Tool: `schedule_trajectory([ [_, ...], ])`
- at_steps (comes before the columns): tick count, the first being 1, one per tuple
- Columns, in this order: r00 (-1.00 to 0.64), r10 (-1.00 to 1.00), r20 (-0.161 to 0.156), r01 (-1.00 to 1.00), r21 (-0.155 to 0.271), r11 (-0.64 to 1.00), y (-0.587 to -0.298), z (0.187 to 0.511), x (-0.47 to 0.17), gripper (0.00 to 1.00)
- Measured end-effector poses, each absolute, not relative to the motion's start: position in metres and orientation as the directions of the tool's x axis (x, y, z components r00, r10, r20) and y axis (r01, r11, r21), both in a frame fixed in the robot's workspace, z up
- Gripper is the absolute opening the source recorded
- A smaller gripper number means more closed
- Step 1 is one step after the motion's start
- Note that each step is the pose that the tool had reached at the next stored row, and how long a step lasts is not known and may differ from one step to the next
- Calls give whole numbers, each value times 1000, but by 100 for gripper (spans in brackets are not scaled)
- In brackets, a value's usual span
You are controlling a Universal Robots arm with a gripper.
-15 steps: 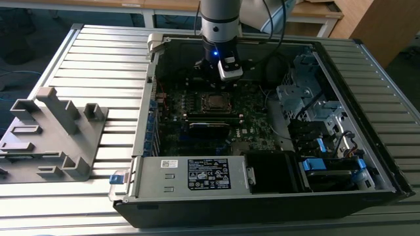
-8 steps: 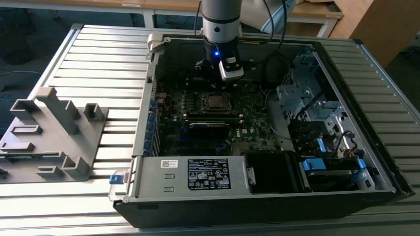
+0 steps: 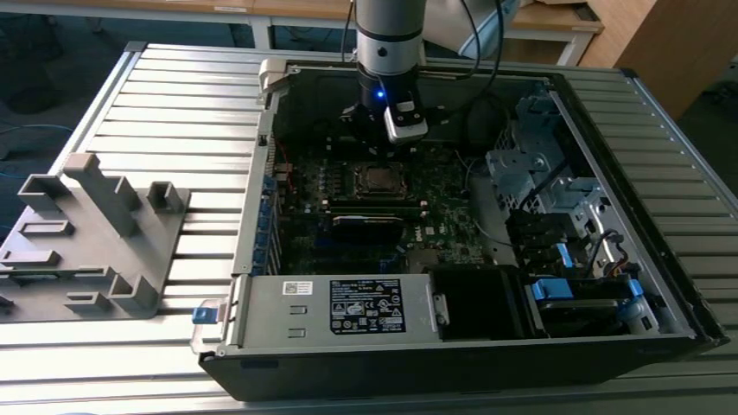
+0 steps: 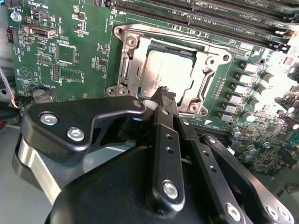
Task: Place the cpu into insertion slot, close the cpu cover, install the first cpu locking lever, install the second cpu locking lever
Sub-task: 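Install the first cpu locking lever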
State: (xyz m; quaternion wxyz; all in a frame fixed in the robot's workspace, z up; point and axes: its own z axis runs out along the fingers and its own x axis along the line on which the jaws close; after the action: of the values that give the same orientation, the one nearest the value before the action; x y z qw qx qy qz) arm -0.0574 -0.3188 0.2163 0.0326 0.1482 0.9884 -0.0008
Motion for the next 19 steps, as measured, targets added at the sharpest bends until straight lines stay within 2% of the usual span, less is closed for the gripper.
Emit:
schedule_trajectory([
  [19,-959,276,-60,275,25,961,-335,216,-57,11],
])
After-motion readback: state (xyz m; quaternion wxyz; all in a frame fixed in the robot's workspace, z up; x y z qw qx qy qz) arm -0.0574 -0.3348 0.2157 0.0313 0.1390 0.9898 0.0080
